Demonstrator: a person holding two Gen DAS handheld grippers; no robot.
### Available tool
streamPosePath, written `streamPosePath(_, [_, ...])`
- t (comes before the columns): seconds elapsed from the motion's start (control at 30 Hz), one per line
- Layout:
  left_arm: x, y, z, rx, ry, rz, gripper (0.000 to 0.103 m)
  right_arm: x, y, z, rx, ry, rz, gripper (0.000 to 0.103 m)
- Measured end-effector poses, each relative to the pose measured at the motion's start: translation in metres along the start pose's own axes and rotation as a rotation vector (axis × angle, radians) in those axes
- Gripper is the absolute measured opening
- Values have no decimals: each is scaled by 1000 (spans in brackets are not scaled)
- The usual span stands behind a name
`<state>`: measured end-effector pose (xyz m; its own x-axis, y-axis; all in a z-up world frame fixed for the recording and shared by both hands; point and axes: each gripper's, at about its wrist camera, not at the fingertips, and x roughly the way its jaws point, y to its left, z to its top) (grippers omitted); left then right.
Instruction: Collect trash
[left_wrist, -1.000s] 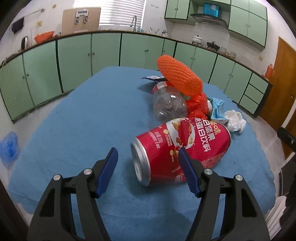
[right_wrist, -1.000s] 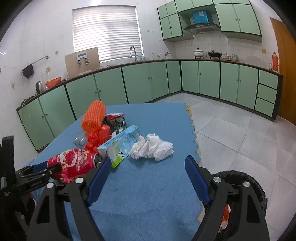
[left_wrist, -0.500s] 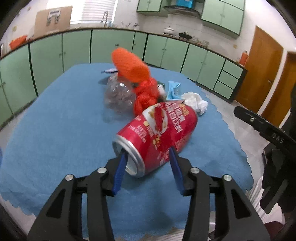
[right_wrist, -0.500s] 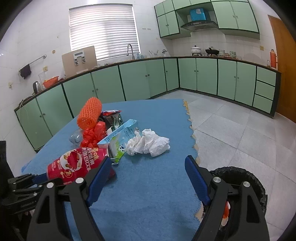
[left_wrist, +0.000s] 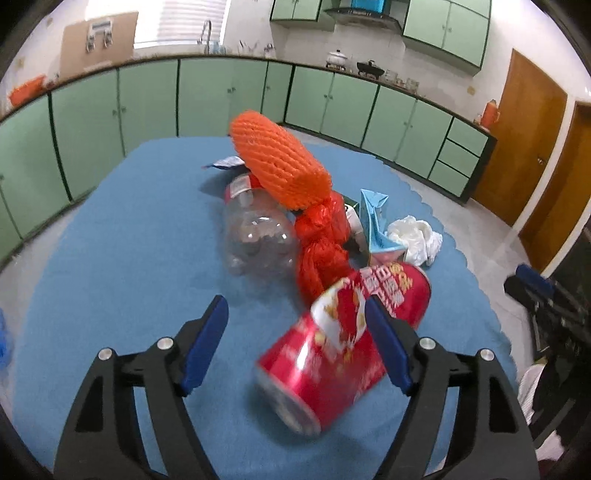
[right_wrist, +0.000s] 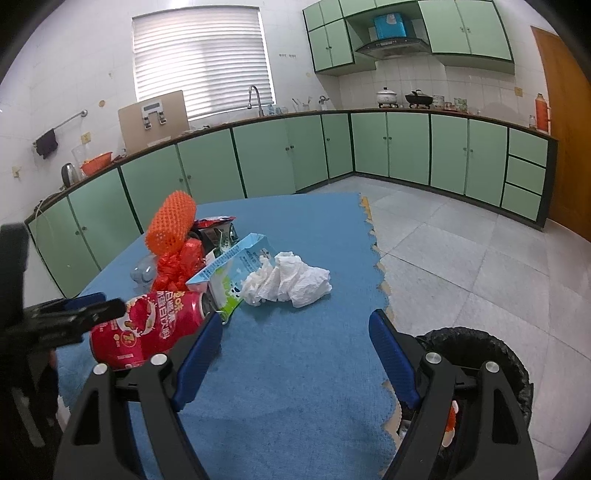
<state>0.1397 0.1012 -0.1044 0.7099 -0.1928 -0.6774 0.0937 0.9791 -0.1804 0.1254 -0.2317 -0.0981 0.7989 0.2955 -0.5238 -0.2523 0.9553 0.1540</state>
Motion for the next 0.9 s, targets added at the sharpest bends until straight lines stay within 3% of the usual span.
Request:
streamPosePath(0.23, [26,-12,0,18,51,-57,74,4,-4,1,10,8,-13,80])
streamPosePath(0.43, [36,-20,-5,28,77,-53,71,6,-4,0,7,15,-10,80])
streamPosePath(0.8, [19,-38,-18,49,67,-61,38,3,-5,1,13,7,-13,79])
streamPosePath(0.9, [13,-46,-18,45,70,-95,28,2,-6,1,17,5,-14,79])
